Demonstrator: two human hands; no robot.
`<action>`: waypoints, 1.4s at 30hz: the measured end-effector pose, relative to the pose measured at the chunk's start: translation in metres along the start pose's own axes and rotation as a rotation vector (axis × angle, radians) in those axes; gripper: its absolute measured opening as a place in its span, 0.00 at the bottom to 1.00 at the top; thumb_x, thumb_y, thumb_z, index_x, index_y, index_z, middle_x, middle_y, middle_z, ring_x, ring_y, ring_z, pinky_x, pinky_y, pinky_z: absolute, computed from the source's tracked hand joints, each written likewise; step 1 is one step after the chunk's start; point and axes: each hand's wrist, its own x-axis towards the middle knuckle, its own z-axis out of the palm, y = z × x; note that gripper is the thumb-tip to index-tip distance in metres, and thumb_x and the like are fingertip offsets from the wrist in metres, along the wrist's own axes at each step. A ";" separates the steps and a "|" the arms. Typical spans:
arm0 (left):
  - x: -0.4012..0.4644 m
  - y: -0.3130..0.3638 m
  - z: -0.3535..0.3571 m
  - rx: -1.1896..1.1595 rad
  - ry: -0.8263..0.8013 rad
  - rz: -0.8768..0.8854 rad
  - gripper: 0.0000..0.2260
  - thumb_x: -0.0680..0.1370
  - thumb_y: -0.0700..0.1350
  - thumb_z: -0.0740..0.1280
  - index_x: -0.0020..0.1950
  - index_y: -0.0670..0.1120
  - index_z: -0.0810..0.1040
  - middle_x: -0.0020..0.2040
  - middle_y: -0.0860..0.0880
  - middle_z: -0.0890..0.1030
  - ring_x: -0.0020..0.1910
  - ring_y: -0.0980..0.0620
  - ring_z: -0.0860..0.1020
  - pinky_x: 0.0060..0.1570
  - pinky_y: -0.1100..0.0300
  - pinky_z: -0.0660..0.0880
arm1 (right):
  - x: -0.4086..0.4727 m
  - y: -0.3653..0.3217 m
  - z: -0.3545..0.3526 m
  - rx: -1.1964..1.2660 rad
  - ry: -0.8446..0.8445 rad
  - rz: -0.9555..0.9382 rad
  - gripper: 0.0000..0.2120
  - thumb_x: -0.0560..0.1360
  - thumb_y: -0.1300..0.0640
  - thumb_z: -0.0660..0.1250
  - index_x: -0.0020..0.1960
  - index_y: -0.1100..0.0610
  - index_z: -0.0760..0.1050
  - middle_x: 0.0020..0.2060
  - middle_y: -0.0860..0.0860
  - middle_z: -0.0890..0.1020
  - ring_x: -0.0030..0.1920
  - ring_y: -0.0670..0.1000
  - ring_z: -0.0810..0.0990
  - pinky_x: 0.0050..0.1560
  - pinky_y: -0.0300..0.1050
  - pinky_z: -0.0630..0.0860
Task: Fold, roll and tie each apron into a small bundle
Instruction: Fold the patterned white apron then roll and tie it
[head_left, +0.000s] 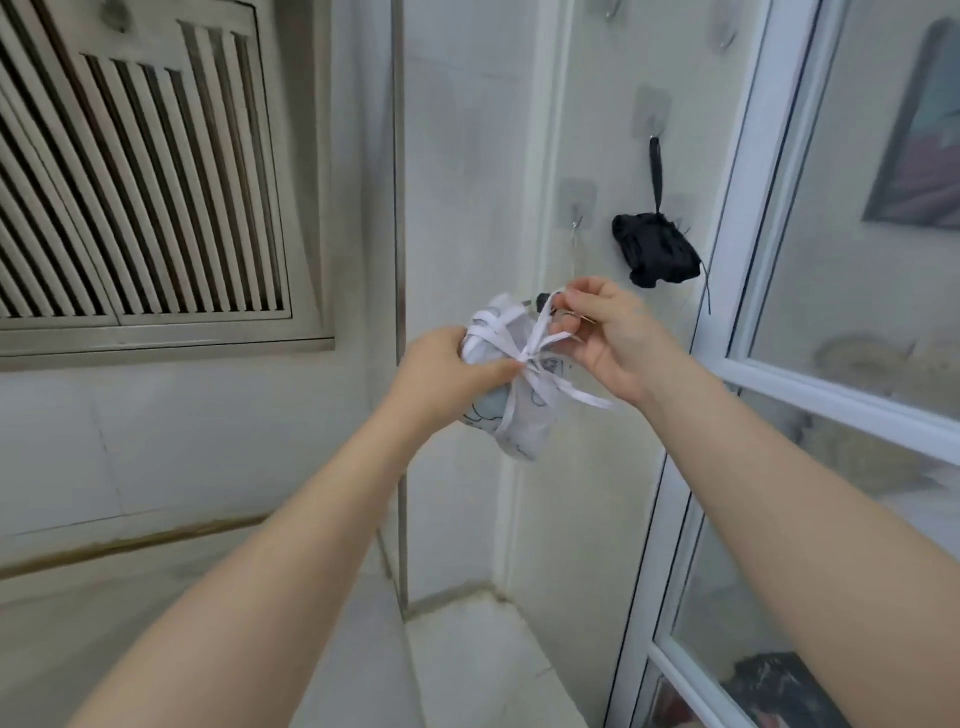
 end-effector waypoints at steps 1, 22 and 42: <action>0.008 0.013 0.005 0.039 0.034 0.022 0.16 0.69 0.51 0.72 0.44 0.39 0.77 0.35 0.48 0.76 0.33 0.52 0.73 0.31 0.60 0.68 | 0.008 -0.011 -0.008 -0.015 0.025 -0.019 0.08 0.77 0.69 0.60 0.44 0.58 0.70 0.35 0.53 0.77 0.26 0.46 0.71 0.32 0.41 0.77; 0.093 0.112 0.214 -0.149 -0.103 0.043 0.09 0.75 0.46 0.66 0.47 0.41 0.77 0.40 0.47 0.80 0.37 0.53 0.76 0.34 0.62 0.71 | 0.085 -0.128 -0.213 -0.500 0.177 -0.128 0.09 0.77 0.69 0.60 0.44 0.56 0.72 0.36 0.52 0.76 0.28 0.46 0.69 0.30 0.38 0.73; 0.160 0.069 0.260 -0.399 0.238 -0.039 0.03 0.76 0.44 0.67 0.48 0.51 0.77 0.43 0.54 0.81 0.40 0.57 0.78 0.36 0.67 0.72 | 0.205 -0.115 -0.211 -1.056 0.111 -0.537 0.06 0.74 0.66 0.64 0.44 0.56 0.74 0.32 0.46 0.77 0.34 0.45 0.76 0.33 0.25 0.68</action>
